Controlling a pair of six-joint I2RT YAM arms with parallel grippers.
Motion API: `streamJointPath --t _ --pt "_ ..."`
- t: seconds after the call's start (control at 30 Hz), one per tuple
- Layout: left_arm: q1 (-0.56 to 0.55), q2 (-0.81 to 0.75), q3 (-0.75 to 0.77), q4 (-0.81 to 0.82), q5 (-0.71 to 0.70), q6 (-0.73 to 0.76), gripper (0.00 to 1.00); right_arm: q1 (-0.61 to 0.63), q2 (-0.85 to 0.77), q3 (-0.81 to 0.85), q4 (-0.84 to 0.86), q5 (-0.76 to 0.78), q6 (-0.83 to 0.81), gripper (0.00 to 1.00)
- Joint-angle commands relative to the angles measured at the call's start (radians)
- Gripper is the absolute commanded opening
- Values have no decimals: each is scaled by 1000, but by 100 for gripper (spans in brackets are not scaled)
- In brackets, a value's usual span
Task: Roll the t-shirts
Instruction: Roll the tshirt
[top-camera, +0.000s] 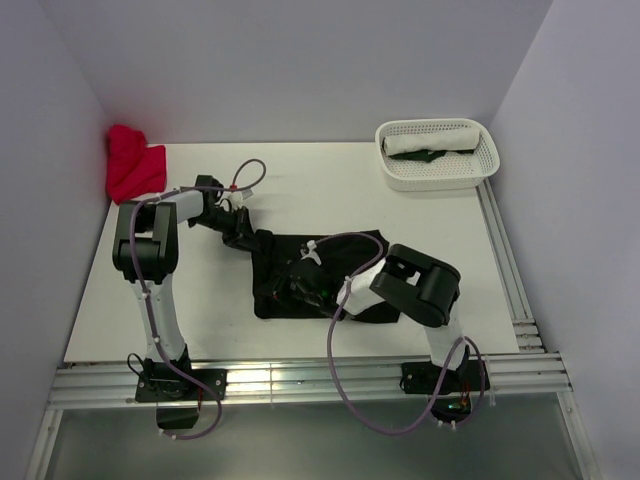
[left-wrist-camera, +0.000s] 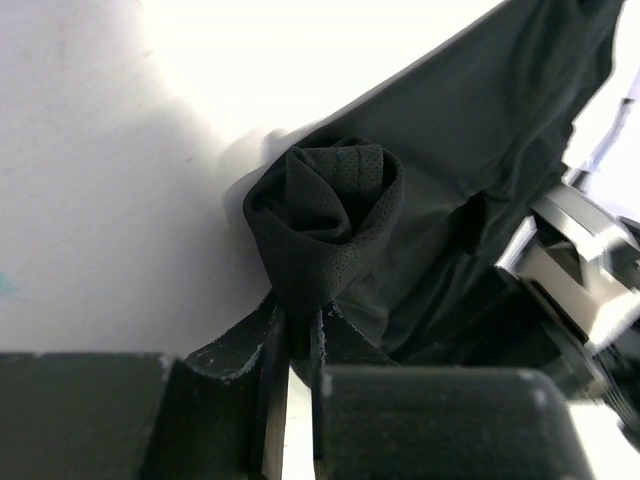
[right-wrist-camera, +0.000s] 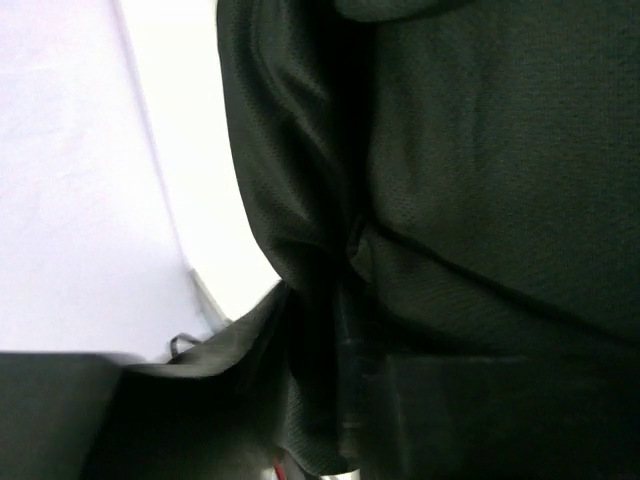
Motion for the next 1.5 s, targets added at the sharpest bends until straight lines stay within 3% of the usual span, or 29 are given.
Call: streamJointPath --t 0.0,0.1,0.2,0.4,0.6,1.13,1.47 --pt "-35 -17 11 15 -203 24 8 22 -70 103 -358 127 -104 39" --pt "-45 -23 25 1 -232 24 7 50 -89 192 -536 181 -140 50" --pt "-49 -29 40 -20 -246 59 7 82 -90 290 -719 250 -165 54" --pt "-59 -43 60 -48 -286 73 7 134 -64 537 -1133 440 -185 60" --pt "-71 -46 68 -62 -304 73 7 182 19 796 -1428 576 -202 62" --pt "-106 -46 115 -125 -375 67 7 182 304 1227 -1580 685 -315 55" --pt "-120 -34 166 -166 -392 73 8 180 333 1180 -1563 655 -302 54"
